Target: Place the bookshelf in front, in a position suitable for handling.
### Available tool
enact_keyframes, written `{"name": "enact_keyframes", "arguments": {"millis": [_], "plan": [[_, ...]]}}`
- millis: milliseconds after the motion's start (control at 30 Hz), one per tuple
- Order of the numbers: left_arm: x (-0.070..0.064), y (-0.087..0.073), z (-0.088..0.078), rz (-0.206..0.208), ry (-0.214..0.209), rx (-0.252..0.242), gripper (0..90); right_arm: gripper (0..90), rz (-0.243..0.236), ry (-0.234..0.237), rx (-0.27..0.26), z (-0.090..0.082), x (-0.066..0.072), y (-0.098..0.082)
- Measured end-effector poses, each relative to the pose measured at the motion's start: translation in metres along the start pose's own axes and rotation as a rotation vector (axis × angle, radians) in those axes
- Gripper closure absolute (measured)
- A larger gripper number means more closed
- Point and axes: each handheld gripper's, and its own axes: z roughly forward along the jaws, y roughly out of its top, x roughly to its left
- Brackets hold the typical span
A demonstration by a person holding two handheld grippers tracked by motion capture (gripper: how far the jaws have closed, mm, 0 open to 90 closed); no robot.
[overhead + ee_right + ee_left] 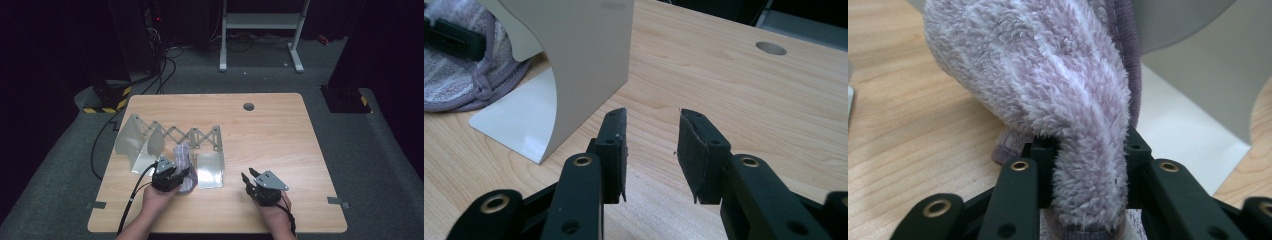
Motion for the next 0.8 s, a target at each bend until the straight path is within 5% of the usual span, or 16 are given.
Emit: {"name": "enact_keyframes", "arguments": {"millis": [567,800], "plan": [[-0.013,0.049,-0.043,0.033,-0.033,-0.203,68.5,64.4,-0.001,-0.002,-0.001,0.000,0.000,0.000],[-0.009,0.059,-0.046,0.033,-0.042,-0.225,68.5,64.4,-0.001,-0.002,-0.001,-0.001,-0.001,0.000]]}}
